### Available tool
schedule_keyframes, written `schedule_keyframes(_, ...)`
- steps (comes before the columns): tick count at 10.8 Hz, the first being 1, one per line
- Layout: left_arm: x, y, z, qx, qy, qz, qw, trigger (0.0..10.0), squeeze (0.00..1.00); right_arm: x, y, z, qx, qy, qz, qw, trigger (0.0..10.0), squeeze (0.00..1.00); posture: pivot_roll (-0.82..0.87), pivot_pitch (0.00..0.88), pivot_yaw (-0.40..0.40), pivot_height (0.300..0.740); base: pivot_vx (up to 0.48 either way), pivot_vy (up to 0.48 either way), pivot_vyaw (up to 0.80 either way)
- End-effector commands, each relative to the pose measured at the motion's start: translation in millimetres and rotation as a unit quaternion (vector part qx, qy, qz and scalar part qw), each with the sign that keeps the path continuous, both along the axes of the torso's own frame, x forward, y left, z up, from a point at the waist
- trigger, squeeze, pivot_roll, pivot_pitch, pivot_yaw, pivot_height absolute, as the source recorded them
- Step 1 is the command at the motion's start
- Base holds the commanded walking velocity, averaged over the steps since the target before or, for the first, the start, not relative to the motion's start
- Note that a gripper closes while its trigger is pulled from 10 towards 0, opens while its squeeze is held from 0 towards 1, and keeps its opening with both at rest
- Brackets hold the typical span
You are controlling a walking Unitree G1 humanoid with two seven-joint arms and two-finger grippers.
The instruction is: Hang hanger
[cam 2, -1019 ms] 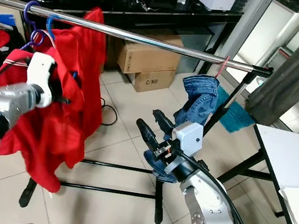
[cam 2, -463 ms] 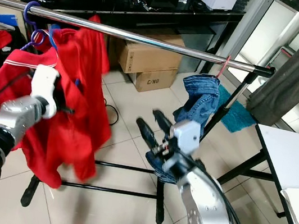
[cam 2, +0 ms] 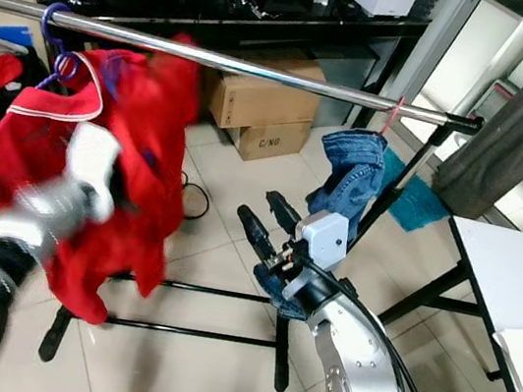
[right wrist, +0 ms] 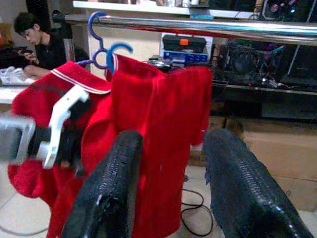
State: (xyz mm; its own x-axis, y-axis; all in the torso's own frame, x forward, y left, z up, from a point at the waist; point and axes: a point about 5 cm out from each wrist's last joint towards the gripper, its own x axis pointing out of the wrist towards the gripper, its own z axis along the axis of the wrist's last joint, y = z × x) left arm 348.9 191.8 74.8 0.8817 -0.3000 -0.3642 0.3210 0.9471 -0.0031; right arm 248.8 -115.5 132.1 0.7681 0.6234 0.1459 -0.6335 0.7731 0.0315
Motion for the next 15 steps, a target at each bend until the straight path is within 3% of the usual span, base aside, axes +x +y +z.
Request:
schedule_keyframes(1, 2.9, -6.5, 7, 0.002, -0.022, -0.016, 1.000, 10.0, 0.00, -2.1, -3.2, -6, -0.005, 0.009, -0.004, 1.000, 10.0, 0.00, 0.04, 0.000, -0.043, 0.740, 0.000, 0.000, 0.00)
schedule_keyframes(3, -12.9, -13.3, -11, 0.000, -0.016, -0.014, 1.000, 10.0, 0.00, -0.8, -9.0, -13, -0.008, 0.015, -0.017, 1.000, 10.0, 0.00, 0.05, 0.000, -0.054, 0.740, 0.000, 0.000, 0.00)
schedule_keyframes(4, -22.8, -18.6, -16, -0.003, -0.037, -0.007, 0.999, 10.0, 0.00, -0.4, -14.6, -19, -0.009, 0.017, -0.029, 0.999, 10.0, 0.00, 0.06, 0.000, -0.060, 0.740, 0.000, 0.000, 0.00)
schedule_keyframes(6, -41.1, -32.2, -6, -0.044, -0.131, 0.018, 0.990, 10.0, 0.00, -3.8, -21.3, -30, -0.008, 0.021, -0.040, 0.999, 10.0, 0.00, 0.07, 0.000, -0.065, 0.740, 0.000, 0.000, 0.00)
schedule_keyframes(8, -58.7, -41.2, 4, -0.081, -0.178, 0.035, 0.980, 10.0, 0.00, -8.5, -23.3, -42, -0.003, 0.035, -0.045, 0.998, 10.0, 0.00, 0.09, 0.000, -0.073, 0.740, 0.000, 0.000, 0.00)
schedule_keyframes(11, -79.7, -44.6, 3, -0.105, -0.179, 0.046, 0.977, 10.0, 0.00, -8.0, -24.2, -42, 0.004, 0.028, -0.046, 0.999, 10.0, 0.00, 0.11, 0.000, -0.085, 0.740, 0.000, 0.000, 0.00)
schedule_keyframes(15, -91.3, -50.2, 3, -0.100, -0.174, 0.051, 0.978, 10.0, 0.00, -3.1, -17.5, -38, 0.005, 0.020, -0.018, 1.000, 10.0, 0.00, 0.14, 0.000, -0.098, 0.740, 0.000, 0.000, 0.37)
